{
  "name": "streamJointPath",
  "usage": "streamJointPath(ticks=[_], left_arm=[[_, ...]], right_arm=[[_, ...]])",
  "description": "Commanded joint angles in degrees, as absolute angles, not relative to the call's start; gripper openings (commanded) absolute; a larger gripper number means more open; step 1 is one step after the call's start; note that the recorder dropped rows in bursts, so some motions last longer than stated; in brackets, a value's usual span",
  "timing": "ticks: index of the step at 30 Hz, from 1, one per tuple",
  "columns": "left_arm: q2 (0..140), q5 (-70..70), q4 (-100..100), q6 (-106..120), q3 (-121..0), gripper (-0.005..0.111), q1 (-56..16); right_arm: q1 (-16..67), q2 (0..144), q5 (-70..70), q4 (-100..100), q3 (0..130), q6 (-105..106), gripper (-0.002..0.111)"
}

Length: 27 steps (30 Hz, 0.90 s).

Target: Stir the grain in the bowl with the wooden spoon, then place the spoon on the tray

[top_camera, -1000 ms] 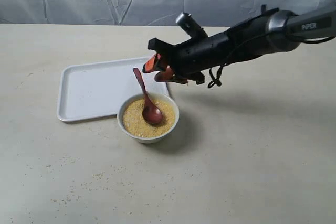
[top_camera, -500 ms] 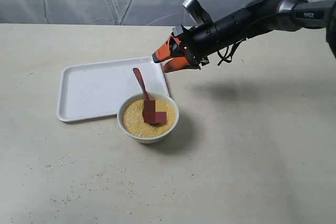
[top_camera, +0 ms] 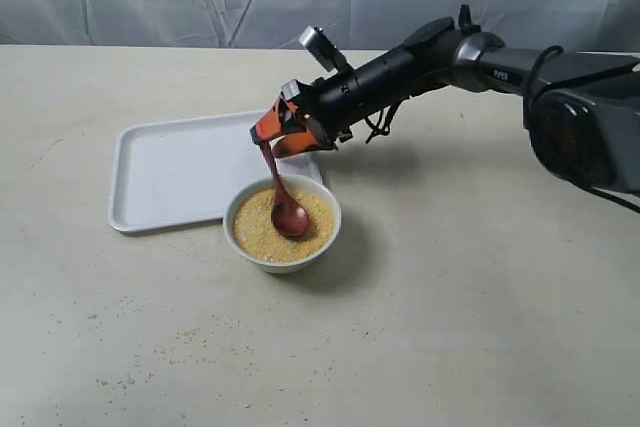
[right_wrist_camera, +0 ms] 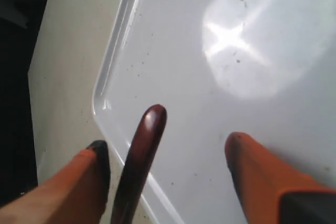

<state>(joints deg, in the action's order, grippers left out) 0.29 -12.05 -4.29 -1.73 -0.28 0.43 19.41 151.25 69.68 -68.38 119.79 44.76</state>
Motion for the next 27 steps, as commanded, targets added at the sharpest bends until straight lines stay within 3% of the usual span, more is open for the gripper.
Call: streamJointPath(ticks=[1, 4, 8, 18, 21, 25, 27], left_arm=[[0.0, -11.9, -4.1, -1.9, 0.0, 0.000, 0.5], [0.0, -11.9, -4.1, -1.9, 0.0, 0.000, 0.5], [0.0, -11.9, -4.1, -1.9, 0.0, 0.000, 0.5], [0.0, -11.9, -4.1, -1.9, 0.0, 0.000, 0.5], [0.0, -11.9, -4.1, -1.9, 0.0, 0.000, 0.5], [0.0, -11.9, -4.1, -1.9, 0.0, 0.000, 0.5], [0.0, -11.7, -4.1, -1.9, 0.0, 0.000, 0.5]], right_arm=[[20.6, 151.2, 70.0, -68.9, 120.3, 44.7, 0.056], [20.7, 151.2, 70.0, -72.7, 120.3, 44.7, 0.038], [20.1, 150.7, 70.0, -77.1, 120.3, 44.6, -0.001], [17.6, 144.3, 70.0, -82.1, 119.8, 43.9, -0.001], [17.7, 138.8, 70.0, -83.9, 114.2, 45.7, -0.001], [17.7, 123.4, 56.9, -95.6, 88.1, 63.9, -0.001], [19.4, 111.5, 39.7, -99.9, 71.4, 81.2, -0.001]])
